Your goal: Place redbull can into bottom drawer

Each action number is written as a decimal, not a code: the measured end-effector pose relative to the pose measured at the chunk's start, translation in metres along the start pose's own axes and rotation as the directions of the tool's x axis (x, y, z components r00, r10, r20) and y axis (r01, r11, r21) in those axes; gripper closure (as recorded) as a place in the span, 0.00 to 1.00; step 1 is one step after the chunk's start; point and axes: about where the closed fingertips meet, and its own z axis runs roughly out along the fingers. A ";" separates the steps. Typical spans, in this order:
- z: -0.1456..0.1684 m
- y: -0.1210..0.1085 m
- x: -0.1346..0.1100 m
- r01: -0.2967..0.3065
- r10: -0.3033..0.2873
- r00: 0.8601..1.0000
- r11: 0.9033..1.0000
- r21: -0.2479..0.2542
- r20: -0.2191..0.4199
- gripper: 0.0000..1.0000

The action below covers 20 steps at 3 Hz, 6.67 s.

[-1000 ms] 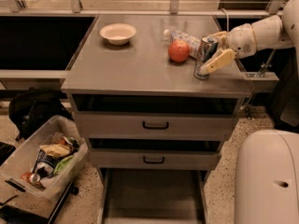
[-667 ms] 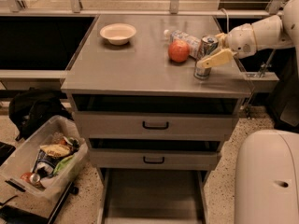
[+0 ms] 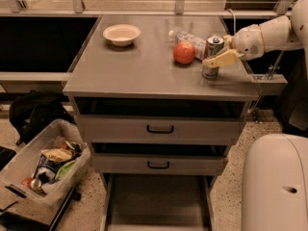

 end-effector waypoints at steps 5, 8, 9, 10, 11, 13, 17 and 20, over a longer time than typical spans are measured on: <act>-0.056 0.039 -0.010 0.103 -0.101 0.994 0.993 0.060 -0.027 1.00; -0.142 0.198 -0.075 0.236 -0.281 0.948 0.937 0.259 0.152 1.00; -0.148 0.225 -0.038 0.162 -0.201 0.969 0.955 0.250 0.140 1.00; -0.148 0.225 -0.038 0.162 -0.201 0.969 0.955 0.250 0.140 1.00; -0.118 0.236 -0.016 0.125 -0.167 0.968 0.967 0.221 0.185 1.00; 0.056 0.292 0.087 -0.037 0.032 0.940 0.999 0.009 0.338 1.00; 0.180 0.336 0.185 -0.138 0.184 0.924 0.978 -0.154 0.335 1.00; 0.260 0.329 0.269 -0.153 0.145 0.943 0.988 0.001 0.300 1.00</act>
Offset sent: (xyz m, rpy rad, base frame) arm 0.0000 0.0000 0.0000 0.0000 0.0000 0.0000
